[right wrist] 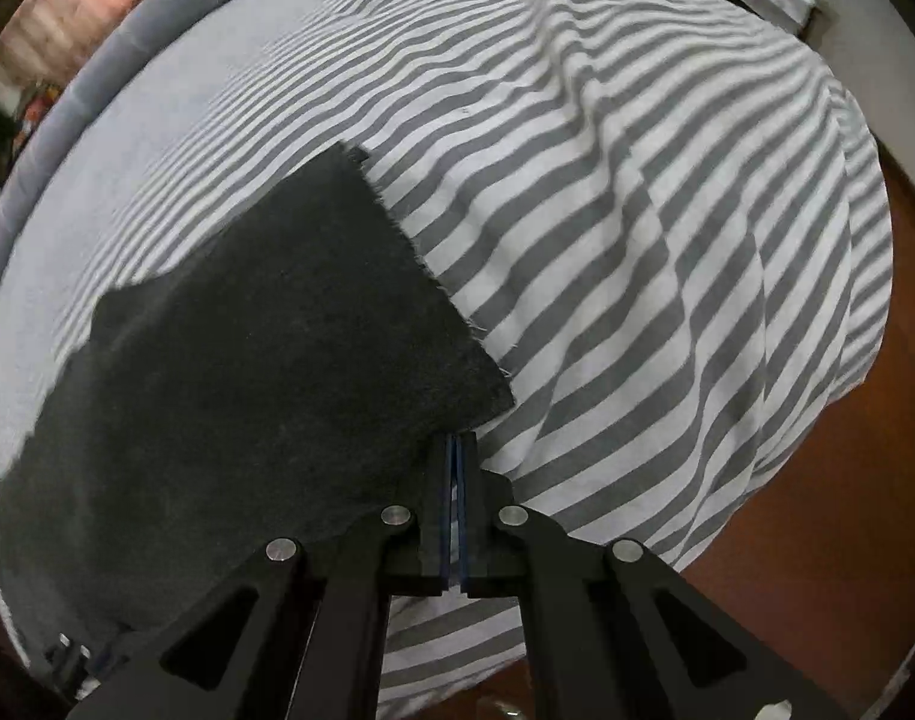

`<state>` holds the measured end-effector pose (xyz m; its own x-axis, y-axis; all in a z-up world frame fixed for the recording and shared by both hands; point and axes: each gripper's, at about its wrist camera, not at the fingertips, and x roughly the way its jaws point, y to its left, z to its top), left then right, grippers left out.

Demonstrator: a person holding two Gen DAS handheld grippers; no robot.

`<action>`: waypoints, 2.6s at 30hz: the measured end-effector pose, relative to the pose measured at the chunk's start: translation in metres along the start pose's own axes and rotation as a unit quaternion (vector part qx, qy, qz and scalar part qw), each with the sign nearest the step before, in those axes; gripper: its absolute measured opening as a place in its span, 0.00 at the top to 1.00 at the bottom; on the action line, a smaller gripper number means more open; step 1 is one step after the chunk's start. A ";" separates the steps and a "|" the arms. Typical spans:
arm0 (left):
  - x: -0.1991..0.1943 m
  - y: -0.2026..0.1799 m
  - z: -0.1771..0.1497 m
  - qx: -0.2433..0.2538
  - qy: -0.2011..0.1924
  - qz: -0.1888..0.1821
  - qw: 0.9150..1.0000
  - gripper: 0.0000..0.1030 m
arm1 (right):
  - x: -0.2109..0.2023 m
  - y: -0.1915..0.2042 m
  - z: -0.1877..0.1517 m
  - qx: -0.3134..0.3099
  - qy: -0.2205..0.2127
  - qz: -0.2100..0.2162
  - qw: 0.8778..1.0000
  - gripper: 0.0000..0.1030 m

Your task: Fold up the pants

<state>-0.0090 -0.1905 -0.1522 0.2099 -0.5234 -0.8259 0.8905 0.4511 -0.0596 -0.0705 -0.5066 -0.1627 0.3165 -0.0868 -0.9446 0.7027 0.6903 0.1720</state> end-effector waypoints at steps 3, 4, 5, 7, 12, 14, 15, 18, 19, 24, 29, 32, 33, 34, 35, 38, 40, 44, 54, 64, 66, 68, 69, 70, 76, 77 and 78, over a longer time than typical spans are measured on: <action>-0.010 0.001 0.007 -0.005 0.000 -0.003 1.000 0.84 | -0.012 0.004 0.004 0.009 -0.007 -0.004 1.000 0.89; -0.020 0.005 0.008 -0.011 -0.011 -0.006 1.000 0.82 | -0.020 0.006 0.011 0.009 -0.020 -0.005 1.000 0.88; -0.027 0.009 0.009 -0.017 -0.019 -0.010 1.000 0.82 | -0.029 0.009 0.011 0.007 -0.033 -0.008 0.999 0.86; -0.042 0.020 0.010 -0.035 -0.033 -0.013 0.999 0.77 | -0.048 0.021 0.013 -0.007 -0.066 -0.004 0.998 0.83; -0.072 0.074 0.010 -0.113 -0.073 0.028 0.990 0.63 | -0.068 0.076 0.025 -0.066 -0.103 0.047 0.991 0.78; -0.078 0.099 0.009 -0.148 -0.078 0.039 0.985 0.62 | -0.062 0.101 0.028 -0.089 -0.099 0.061 0.989 0.77; -0.080 0.110 0.008 -0.162 -0.080 0.056 0.982 0.61 | -0.058 0.112 0.028 -0.097 -0.096 0.068 0.988 0.77; -0.077 0.146 0.001 -0.215 -0.078 0.090 0.969 0.60 | -0.034 0.137 0.023 -0.115 -0.074 0.060 0.989 0.77; -0.075 0.153 -0.003 -0.227 -0.075 0.096 0.966 0.60 | -0.024 0.138 0.023 -0.114 -0.066 0.053 0.990 0.77; -0.068 0.194 -0.047 -0.286 -0.036 0.125 0.949 0.61 | 0.000 0.110 0.028 -0.077 -0.043 0.056 0.995 0.79; -0.079 0.207 -0.080 -0.299 -0.042 0.115 0.946 0.61 | -0.005 0.106 0.034 -0.068 -0.043 0.031 0.996 0.75; -0.086 0.207 -0.080 -0.298 -0.048 0.129 0.945 0.61 | -0.024 0.114 0.031 -0.088 -0.059 0.027 0.994 0.73; -0.091 0.210 -0.080 -0.305 -0.059 0.132 0.941 0.60 | -0.031 0.123 0.034 -0.098 -0.062 0.043 0.992 0.73; -0.097 0.213 -0.079 -0.312 -0.071 0.131 0.938 0.60 | -0.038 0.133 0.034 -0.112 -0.061 0.058 0.990 0.73; -0.100 0.217 -0.077 -0.319 -0.080 0.133 0.935 0.60 | -0.043 0.150 0.036 -0.133 -0.051 0.086 0.986 0.73; -0.110 0.230 -0.071 -0.338 -0.105 0.145 0.924 0.60 | -0.047 0.207 0.038 -0.195 -0.004 0.167 0.966 0.72; -0.105 0.239 -0.071 -0.348 -0.098 0.151 0.920 0.59 | -0.042 0.251 0.036 -0.231 0.035 0.216 0.948 0.72; -0.087 0.253 -0.089 -0.390 -0.034 0.144 0.909 0.59 | -0.020 0.353 0.021 -0.308 0.100 0.253 0.912 0.71; -0.088 0.237 -0.093 -0.351 -0.023 0.157 0.923 0.59 | 0.042 0.504 -0.035 -0.408 0.213 0.277 0.844 0.67; -0.151 0.277 -0.123 -0.492 -0.147 0.168 0.841 0.59 | 0.009 0.468 -0.098 -0.460 0.161 0.312 0.816 0.78; -0.154 0.281 -0.127 -0.512 -0.158 0.154 0.830 0.59 | 0.000 0.458 -0.112 -0.471 0.132 0.316 0.813 0.78; -0.154 0.280 -0.125 -0.520 -0.163 0.139 0.827 0.59 | -0.007 0.450 -0.125 -0.476 0.107 0.321 0.812 0.77; -0.154 0.278 -0.122 -0.513 -0.167 0.140 0.830 0.59 | -0.008 0.449 -0.132 -0.477 0.106 0.319 0.812 0.76; -0.158 0.279 -0.122 -0.508 -0.169 0.143 0.833 0.59 | -0.008 0.445 -0.139 -0.482 0.102 0.313 0.812 0.76; -0.138 0.266 -0.108 -0.465 -0.112 0.150 0.865 0.59 | -0.008 0.430 -0.152 -0.472 0.099 0.312 0.819 0.74; -0.131 0.265 -0.106 -0.452 -0.088 0.161 0.873 0.59 | -0.008 0.429 -0.152 -0.469 0.103 0.314 0.819 0.73; -0.126 0.264 -0.104 -0.443 -0.072 0.169 0.878 0.59 | -0.008 0.427 -0.153 -0.468 0.107 0.313 0.819 0.72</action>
<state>0.1580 0.0695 -0.1219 0.5065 -0.3093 -0.8049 0.1185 0.9496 -0.2903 0.1294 -0.1013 -0.1247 0.2386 0.5532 -0.7982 -0.3831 0.8089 0.4461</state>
